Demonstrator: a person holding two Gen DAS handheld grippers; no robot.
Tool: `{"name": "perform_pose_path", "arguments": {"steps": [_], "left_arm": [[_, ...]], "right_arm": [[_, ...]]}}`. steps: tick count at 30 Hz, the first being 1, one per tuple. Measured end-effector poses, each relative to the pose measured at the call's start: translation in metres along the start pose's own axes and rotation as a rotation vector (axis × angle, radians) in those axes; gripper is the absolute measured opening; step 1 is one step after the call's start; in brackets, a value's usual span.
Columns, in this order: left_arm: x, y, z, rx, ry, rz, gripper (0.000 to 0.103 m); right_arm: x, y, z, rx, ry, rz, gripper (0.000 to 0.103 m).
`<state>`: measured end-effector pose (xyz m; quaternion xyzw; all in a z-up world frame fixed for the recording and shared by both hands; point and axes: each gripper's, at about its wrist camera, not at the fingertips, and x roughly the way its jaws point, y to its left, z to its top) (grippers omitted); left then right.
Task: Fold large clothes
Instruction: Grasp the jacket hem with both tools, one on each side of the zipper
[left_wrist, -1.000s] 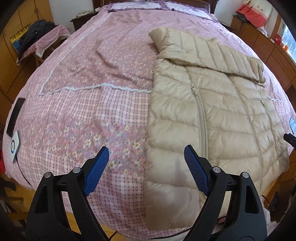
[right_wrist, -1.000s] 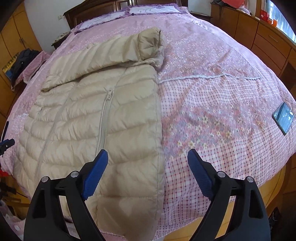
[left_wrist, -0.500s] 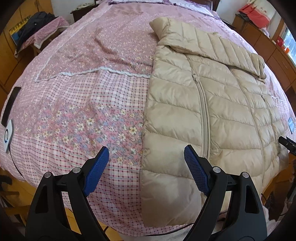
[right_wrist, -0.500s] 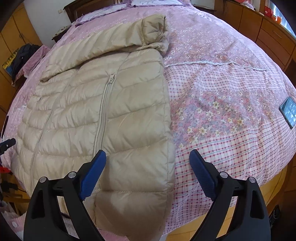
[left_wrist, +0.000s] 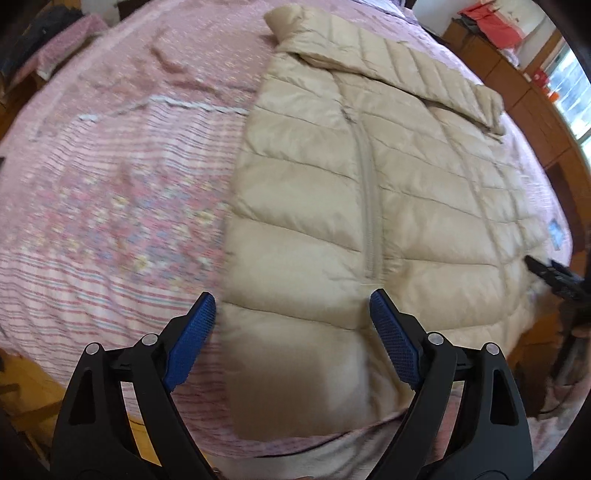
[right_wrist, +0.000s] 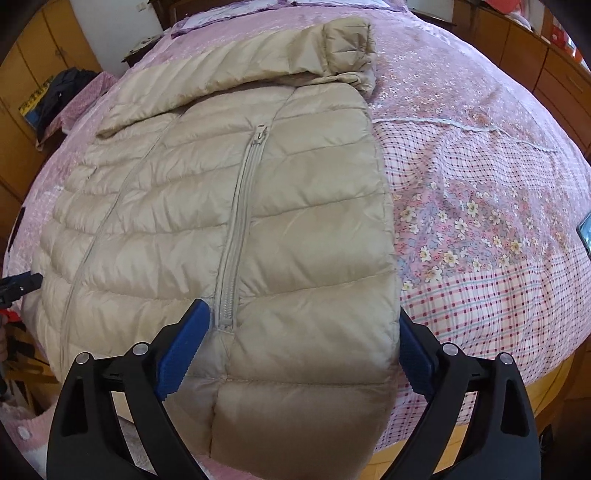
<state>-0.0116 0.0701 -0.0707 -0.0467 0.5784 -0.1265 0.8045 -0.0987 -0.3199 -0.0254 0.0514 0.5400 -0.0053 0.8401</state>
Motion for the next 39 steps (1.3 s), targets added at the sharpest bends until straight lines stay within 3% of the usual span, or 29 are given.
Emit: {"name": "perform_pose_path", "arguments": {"steps": [11,15,17,19,20,21,22,23,25,31,39], "left_arm": [[0.025,-0.016,0.006,0.035,0.028,0.042,0.087],[0.037,-0.016,0.01,0.023,0.052,0.013,0.086],[0.034,-0.018,0.009,0.043,0.041,-0.005,0.073],[0.027,-0.022,0.006,0.07,0.026,-0.04,0.041],[0.023,-0.023,0.005,0.066,0.027,-0.072,0.034],[0.021,-0.024,0.005,0.067,0.029,-0.082,0.025],[0.019,-0.025,0.004,0.075,0.028,-0.087,0.02],[0.016,-0.026,0.003,0.082,0.028,-0.086,0.018],[0.006,-0.027,-0.001,0.088,0.032,-0.085,0.015],[-0.023,-0.026,-0.03,0.113,0.063,-0.077,0.014],[-0.047,-0.032,-0.019,0.098,0.065,-0.067,0.014]], "right_arm": [[0.002,-0.003,-0.007,0.004,0.019,0.031,0.091],[0.008,-0.004,-0.009,0.013,0.02,0.051,0.089],[0.009,-0.002,-0.009,0.009,0.014,0.054,0.076],[0.007,0.002,-0.009,-0.007,0.005,0.047,0.064],[0.004,0.005,-0.009,-0.023,-0.003,0.043,0.06],[0.002,0.005,-0.009,-0.027,-0.01,0.045,0.051],[-0.002,0.005,-0.009,-0.028,-0.015,0.054,0.035],[-0.006,0.005,-0.009,-0.028,-0.022,0.074,0.027],[-0.014,0.005,-0.01,-0.036,-0.023,0.087,0.02],[-0.04,0.015,-0.02,-0.108,-0.005,0.11,0.018],[-0.075,0.013,-0.026,-0.08,-0.071,0.156,0.016]]}}
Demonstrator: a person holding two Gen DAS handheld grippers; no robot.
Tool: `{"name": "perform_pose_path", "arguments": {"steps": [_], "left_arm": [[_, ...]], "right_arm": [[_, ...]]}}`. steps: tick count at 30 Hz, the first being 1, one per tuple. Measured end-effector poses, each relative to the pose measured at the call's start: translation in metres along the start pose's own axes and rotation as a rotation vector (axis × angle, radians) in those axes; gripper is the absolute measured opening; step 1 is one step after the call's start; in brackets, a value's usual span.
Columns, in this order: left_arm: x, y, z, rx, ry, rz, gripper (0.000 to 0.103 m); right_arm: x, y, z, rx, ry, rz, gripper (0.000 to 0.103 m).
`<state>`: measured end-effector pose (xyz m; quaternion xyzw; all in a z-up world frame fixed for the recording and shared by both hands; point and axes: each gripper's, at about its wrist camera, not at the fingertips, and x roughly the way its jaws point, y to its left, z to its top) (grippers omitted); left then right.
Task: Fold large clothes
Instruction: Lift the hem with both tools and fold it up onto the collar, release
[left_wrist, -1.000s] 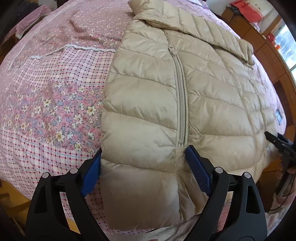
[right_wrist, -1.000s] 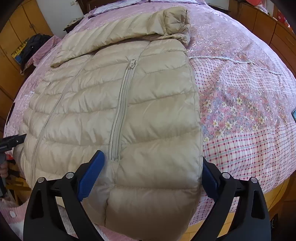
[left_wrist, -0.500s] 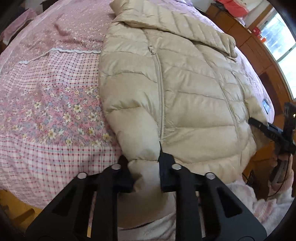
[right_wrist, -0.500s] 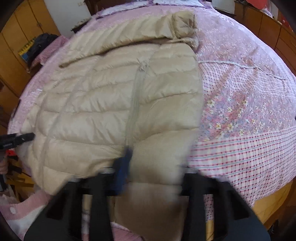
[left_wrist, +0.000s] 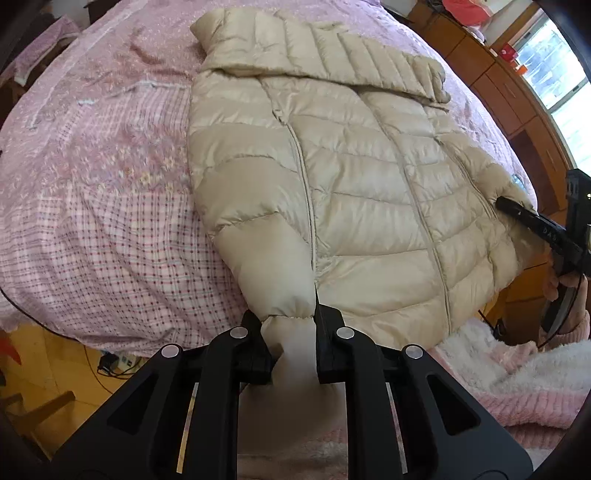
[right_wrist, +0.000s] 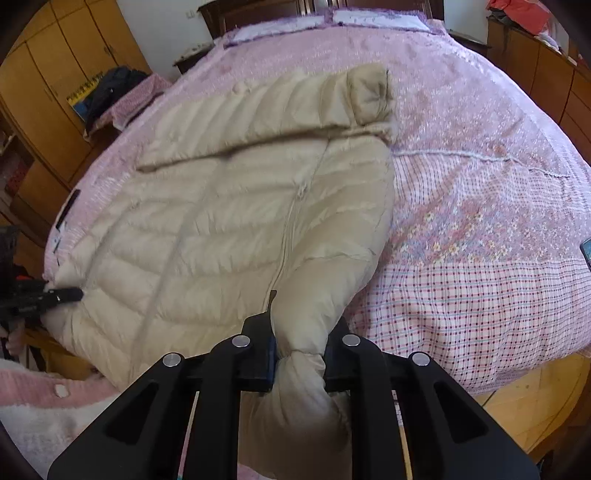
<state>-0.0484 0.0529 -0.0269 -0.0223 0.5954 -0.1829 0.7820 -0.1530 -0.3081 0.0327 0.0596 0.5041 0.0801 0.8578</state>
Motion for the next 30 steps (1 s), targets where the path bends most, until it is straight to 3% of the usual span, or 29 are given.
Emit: {"name": "perform_pose_path", "arguments": {"steps": [11,19,25,30], "left_arm": [[-0.06,-0.007,0.041,0.034,-0.17,-0.001,0.013],[-0.086,-0.013,0.111,0.083,-0.362,0.101,0.013],[-0.073,-0.011,0.179,0.077,-0.449,0.178,0.013],[-0.03,-0.003,0.222,0.069,-0.428,0.227,0.013]], "right_arm": [[-0.037,-0.002,0.055,0.011,-0.159,0.078,0.014],[-0.047,-0.015,0.122,0.036,-0.294,0.057,0.014],[-0.019,-0.031,0.174,0.085,-0.333,-0.022,0.014],[0.023,-0.044,0.201,0.105,-0.318,-0.068,0.014]]}}
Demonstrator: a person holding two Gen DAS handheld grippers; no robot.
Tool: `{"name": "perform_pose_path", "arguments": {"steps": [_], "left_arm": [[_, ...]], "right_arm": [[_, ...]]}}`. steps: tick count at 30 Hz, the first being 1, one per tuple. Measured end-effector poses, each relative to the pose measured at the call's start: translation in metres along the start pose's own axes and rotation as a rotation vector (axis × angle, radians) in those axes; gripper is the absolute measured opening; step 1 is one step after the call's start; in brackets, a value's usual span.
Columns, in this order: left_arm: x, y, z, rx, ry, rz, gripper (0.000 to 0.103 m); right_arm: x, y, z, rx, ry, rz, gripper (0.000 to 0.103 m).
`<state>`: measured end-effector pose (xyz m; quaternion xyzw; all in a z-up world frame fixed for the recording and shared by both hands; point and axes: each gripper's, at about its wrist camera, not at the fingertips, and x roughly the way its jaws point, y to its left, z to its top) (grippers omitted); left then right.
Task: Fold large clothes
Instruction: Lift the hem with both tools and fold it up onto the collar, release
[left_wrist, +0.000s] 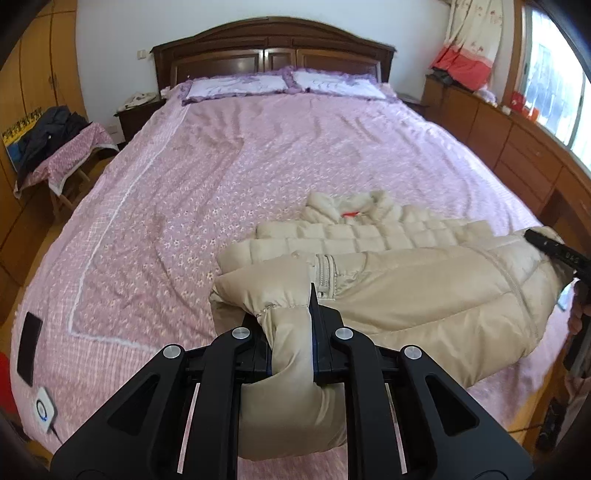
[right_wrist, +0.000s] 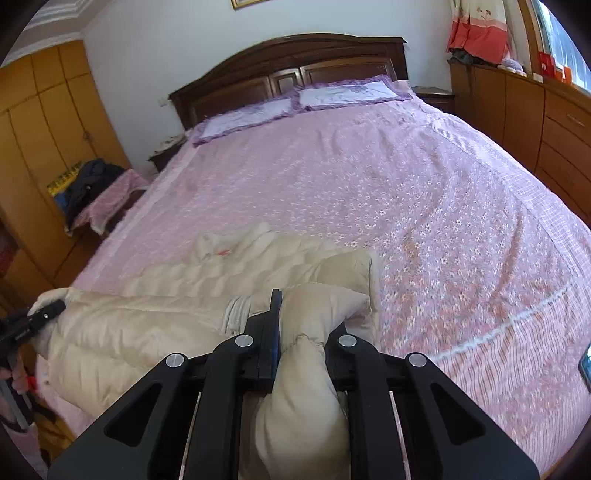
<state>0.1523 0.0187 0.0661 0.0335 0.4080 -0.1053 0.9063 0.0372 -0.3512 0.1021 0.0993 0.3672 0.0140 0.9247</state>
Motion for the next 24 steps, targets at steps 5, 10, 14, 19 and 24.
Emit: {"name": "perform_pose_path", "arguments": {"steps": [5,10,14,19,24], "left_arm": [[0.055,0.001,-0.001,-0.012,0.06,0.025,0.014],[0.098,-0.001,-0.007,0.005,0.094,0.051,0.021],[0.122,-0.005,-0.012,0.013,0.118,0.068,0.023],[0.133,-0.011,-0.019,0.032,0.116,0.091,0.025],[0.118,-0.009,-0.017,0.026,0.113,0.072,0.031]], "right_arm": [[0.05,0.001,-0.003,-0.054,0.026,-0.077,0.015],[0.095,-0.011,-0.011,-0.03,0.088,-0.098,0.026],[0.113,-0.012,-0.02,-0.049,0.1,-0.11,0.029],[0.129,-0.01,-0.028,-0.05,0.108,-0.124,0.031],[0.125,-0.01,-0.026,-0.039,0.122,-0.109,0.035]]}}
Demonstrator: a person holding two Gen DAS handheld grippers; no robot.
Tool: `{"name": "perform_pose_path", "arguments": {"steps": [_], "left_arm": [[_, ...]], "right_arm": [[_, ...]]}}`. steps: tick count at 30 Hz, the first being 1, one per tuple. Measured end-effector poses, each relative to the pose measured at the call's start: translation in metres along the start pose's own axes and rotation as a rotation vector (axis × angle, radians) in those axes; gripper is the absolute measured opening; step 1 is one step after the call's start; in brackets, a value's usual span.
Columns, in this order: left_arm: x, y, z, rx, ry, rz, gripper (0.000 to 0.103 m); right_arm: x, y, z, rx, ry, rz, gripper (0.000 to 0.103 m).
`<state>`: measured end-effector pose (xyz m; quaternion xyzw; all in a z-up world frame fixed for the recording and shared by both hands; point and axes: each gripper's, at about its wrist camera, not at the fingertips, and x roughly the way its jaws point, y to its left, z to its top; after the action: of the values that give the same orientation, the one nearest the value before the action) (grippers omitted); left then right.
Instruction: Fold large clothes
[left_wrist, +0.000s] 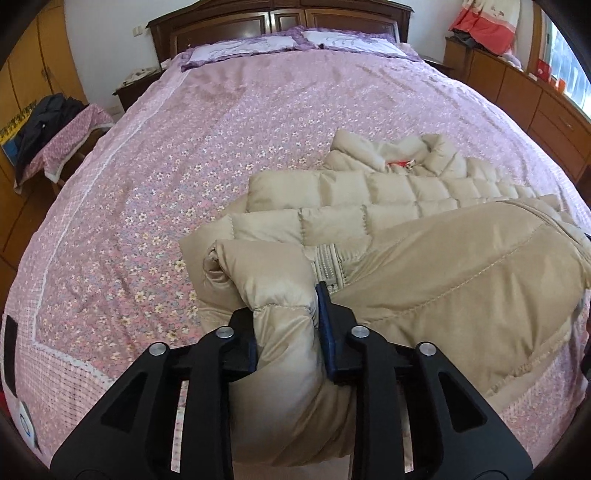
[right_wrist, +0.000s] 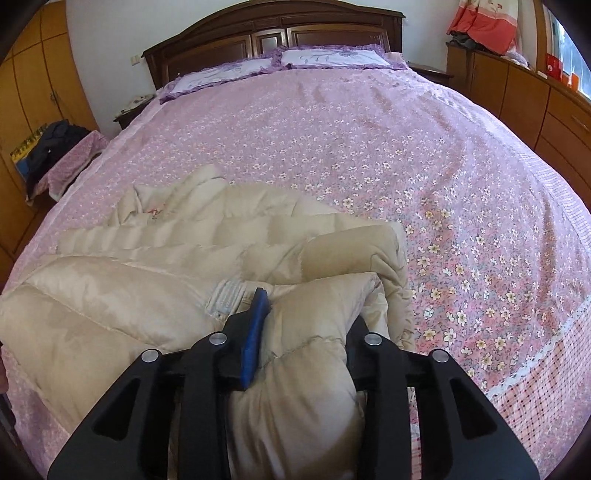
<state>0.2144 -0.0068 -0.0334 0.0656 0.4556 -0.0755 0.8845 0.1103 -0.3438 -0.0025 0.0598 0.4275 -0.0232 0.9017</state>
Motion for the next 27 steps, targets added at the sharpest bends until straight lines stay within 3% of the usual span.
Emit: {"name": "perform_pose_path", "arguments": {"steps": [2,4,7,8,10,11,18,27], "left_arm": [[-0.009,0.005,0.0,-0.002,-0.004,-0.01,0.043],[-0.021,0.009,-0.001,-0.004,-0.02,-0.023,0.071],[-0.047,0.014,-0.004,0.015,-0.072,-0.041,0.078],[-0.052,0.016,-0.004,0.017,-0.078,-0.046,0.078],[-0.063,0.02,-0.008,0.016,-0.089,-0.045,0.079],[-0.067,0.022,-0.008,0.014,-0.094,-0.045,0.079],[-0.093,0.041,-0.024,-0.024,-0.118,-0.062,0.079],[-0.096,0.038,-0.054,-0.017,-0.103,-0.092,0.079]], "right_arm": [[-0.006,-0.001,0.001,-0.009,0.001,0.011,0.036],[-0.016,-0.003,0.002,-0.011,-0.006,0.027,0.039],[-0.029,-0.008,0.002,0.006,-0.015,0.055,0.045],[-0.035,-0.01,0.001,0.01,-0.02,0.068,0.048],[-0.044,-0.01,0.0,0.013,-0.032,0.089,0.08],[-0.05,-0.011,-0.001,0.014,-0.045,0.093,0.082],[-0.094,-0.013,-0.009,-0.065,-0.106,0.059,0.082],[-0.116,-0.026,-0.039,-0.082,-0.096,0.06,0.082]]}}
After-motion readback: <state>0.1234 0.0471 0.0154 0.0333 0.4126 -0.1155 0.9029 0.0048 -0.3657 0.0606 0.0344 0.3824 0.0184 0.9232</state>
